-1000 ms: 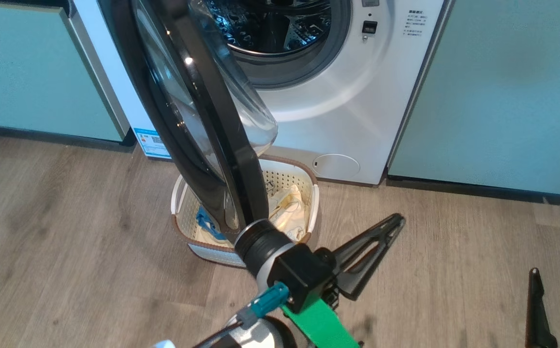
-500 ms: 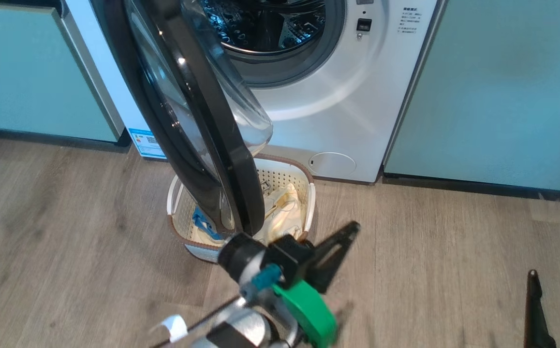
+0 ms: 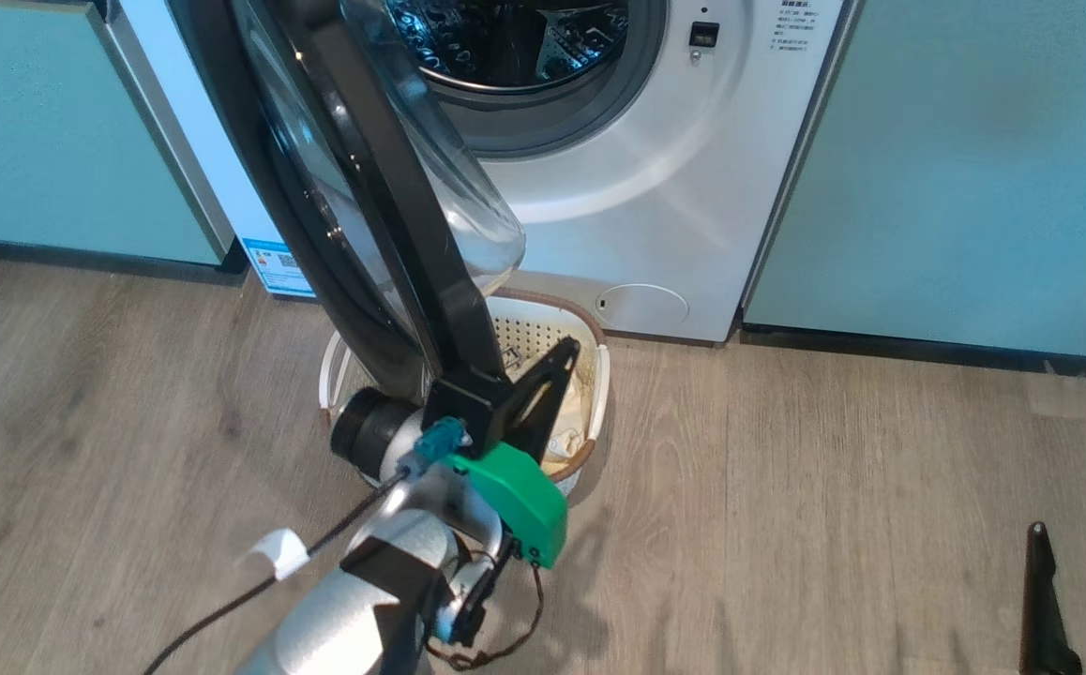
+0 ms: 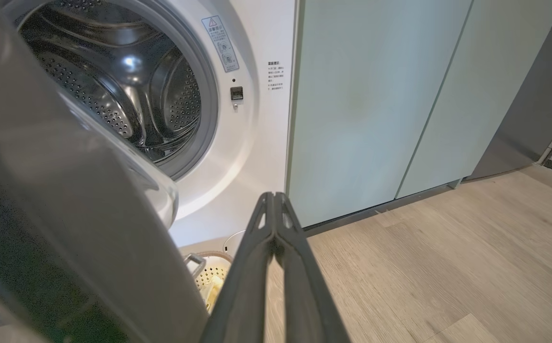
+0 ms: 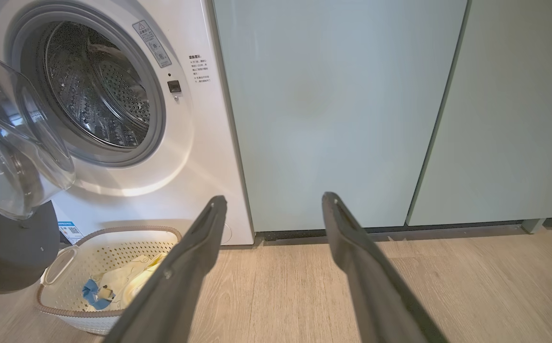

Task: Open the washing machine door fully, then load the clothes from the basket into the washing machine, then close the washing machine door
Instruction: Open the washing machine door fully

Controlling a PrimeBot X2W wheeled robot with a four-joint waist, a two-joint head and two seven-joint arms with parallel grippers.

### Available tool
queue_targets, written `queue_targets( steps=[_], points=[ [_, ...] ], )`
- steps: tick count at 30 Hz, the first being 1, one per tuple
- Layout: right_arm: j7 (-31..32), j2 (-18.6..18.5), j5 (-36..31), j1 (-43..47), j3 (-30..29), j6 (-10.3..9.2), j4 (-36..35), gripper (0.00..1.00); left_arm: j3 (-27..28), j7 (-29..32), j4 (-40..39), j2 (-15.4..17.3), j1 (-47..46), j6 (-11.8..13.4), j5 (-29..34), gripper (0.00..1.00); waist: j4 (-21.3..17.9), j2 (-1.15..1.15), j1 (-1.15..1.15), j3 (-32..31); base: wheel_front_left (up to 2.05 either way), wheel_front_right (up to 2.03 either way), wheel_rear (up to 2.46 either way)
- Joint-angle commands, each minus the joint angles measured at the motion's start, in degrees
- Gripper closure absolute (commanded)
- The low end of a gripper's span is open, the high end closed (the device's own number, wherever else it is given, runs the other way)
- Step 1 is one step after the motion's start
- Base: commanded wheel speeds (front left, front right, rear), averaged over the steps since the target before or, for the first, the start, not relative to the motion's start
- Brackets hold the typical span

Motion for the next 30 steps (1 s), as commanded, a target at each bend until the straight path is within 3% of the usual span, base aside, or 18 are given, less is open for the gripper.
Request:
queue_targets(
  steps=[1, 19, 30],
  points=[
    [-0.55, -1.04, 0.14, -3.01, 0.64, -0.15, -1.41, 0.00, 2.92, -0.67, -1.05, 1.04, -3.28, 0.44, -0.42, 1.00, 0.00, 0.00, 0.00, 0.10, 0.00, 0.00, 0.00],
    [-0.55, -1.04, 0.25, -3.29, 0.16, -0.15, -1.14, 0.00, 3.86, -2.32, 1.82, 1.76, -3.76, 1.86, -1.16, 1.00, 1.05, 0.00, 0.00, 0.43, 0.00, 0.00, 0.00],
    [-0.55, -1.04, 0.25, -3.05, -0.16, -0.15, -1.23, 0.00, 2.97, -2.67, 1.69, 1.17, -3.27, 2.43, -1.74, 1.00, 5.73, 0.00, 0.00, 0.94, 0.00, 0.00, 0.00]
  ],
)
